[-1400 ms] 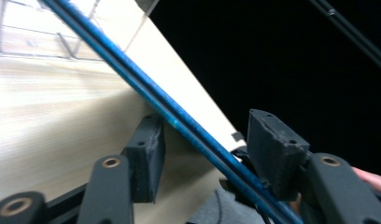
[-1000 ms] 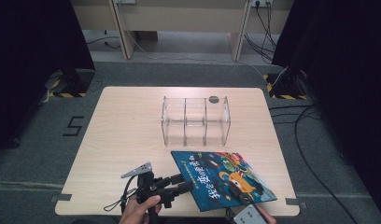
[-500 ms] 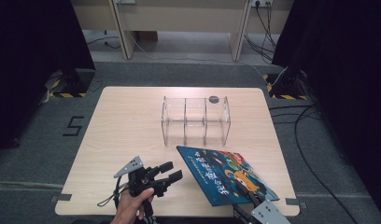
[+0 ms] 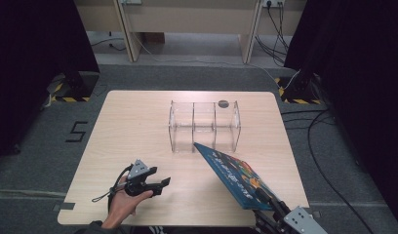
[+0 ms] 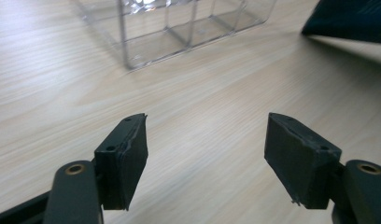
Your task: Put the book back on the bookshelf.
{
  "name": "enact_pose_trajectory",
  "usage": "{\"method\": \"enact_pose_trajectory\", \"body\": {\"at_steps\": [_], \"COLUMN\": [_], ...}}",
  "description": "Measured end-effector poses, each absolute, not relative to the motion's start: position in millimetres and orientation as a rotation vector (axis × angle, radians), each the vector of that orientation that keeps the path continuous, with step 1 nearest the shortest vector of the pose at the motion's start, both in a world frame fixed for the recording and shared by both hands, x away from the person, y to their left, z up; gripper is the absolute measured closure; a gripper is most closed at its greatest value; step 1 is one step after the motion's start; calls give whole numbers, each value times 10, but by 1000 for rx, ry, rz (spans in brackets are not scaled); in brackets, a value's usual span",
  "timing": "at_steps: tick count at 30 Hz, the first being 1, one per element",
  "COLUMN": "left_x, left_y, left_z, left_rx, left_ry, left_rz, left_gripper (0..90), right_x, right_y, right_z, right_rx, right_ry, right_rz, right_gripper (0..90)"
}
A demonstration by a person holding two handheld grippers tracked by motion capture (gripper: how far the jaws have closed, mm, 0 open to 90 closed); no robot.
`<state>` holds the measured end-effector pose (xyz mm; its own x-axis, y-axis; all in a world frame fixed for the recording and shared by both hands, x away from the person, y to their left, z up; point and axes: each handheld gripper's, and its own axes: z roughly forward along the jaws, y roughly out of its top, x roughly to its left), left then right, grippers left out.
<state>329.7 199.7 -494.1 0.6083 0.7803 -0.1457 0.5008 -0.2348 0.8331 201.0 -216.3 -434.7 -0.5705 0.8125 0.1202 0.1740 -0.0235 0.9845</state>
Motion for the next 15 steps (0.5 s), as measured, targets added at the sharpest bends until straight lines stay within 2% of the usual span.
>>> {"method": "enact_pose_trajectory", "body": {"at_steps": [8, 15], "left_x": [3399, 3384], "left_y": [2136, 2108], "left_z": [-5128, -5174], "left_rx": [2097, 2157], "left_ry": [1042, 1000], "left_rz": [368, 389], "left_gripper": [276, 255], "right_x": [2045, 2076], "right_y": [-2432, -2608], "right_z": [-4279, -4279], "right_rx": [1057, 1085], "right_ry": [1666, 1615], "right_rz": [1650, 1660], "right_gripper": [674, 709]}}
